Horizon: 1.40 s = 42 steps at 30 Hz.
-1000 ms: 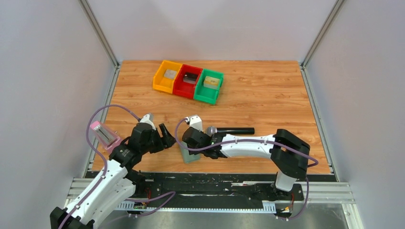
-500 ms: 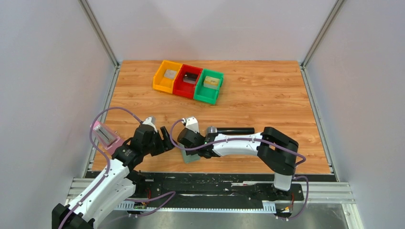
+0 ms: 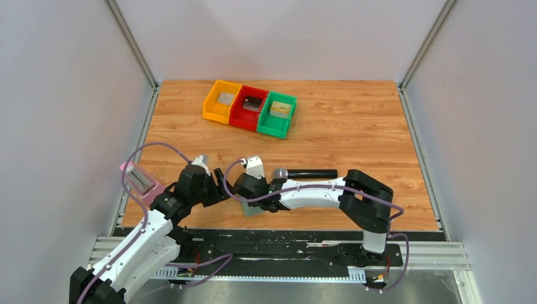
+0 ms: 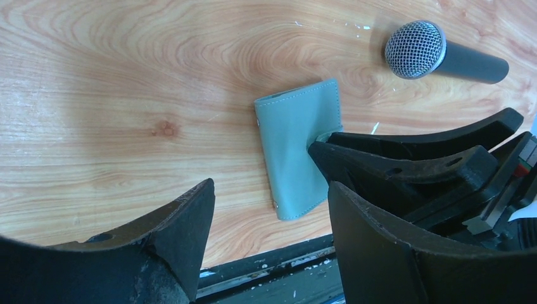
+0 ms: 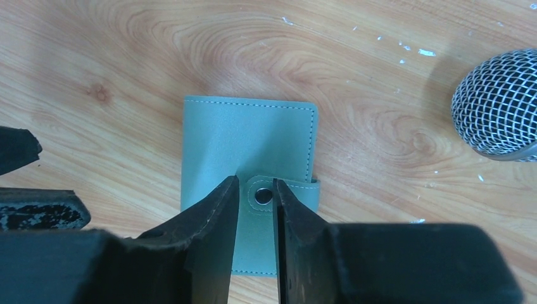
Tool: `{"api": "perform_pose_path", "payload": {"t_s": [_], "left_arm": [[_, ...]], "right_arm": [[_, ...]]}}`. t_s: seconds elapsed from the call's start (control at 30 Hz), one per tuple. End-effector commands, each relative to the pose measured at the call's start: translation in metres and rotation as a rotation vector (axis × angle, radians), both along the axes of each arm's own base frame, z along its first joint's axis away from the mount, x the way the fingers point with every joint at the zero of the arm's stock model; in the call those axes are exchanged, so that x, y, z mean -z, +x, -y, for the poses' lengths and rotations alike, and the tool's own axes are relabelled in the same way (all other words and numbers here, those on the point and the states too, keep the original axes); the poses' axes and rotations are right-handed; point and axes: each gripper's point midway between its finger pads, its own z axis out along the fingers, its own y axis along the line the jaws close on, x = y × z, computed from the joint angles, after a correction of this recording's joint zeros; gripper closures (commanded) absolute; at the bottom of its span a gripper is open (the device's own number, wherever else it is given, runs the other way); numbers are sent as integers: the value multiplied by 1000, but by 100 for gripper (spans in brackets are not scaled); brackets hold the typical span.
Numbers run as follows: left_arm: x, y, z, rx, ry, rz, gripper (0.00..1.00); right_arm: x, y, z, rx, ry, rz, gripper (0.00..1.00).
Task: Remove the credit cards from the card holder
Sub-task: Open the card holder at the center of the board.
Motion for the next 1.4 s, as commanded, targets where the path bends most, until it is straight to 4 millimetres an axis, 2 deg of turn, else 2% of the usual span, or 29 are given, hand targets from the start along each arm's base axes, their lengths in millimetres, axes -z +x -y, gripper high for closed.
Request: {"api": "perform_pose_path", "payload": {"t_s": [0.0,0.1,0.27,0.43,0.7,0.9,1.2,1.37], "left_arm": [[-5,5,4,-3,-28,25,26],[-4,5,5,-1,-32,24,26],[-2,4,8,17,-46,19,27],[2,2,14,46,-59,2,28],[8,2,31,129,-102,-19,29],[10,1,40,205,-107,-38,24],[-6,6,52,276,-129,13,17],[-16,6,62,321,-164,50,11]], "right_arm": [[23,-7,22,39,-130,-17,75],[23,-8,24,47,-132,-16,81],[12,-6,21,56,-95,-3,100],[-3,-7,15,46,-12,6,100],[-26,-9,20,54,88,29,100],[-49,-14,22,44,219,45,100],[-91,-18,30,47,453,75,100],[-108,-18,33,47,520,95,100]]}}
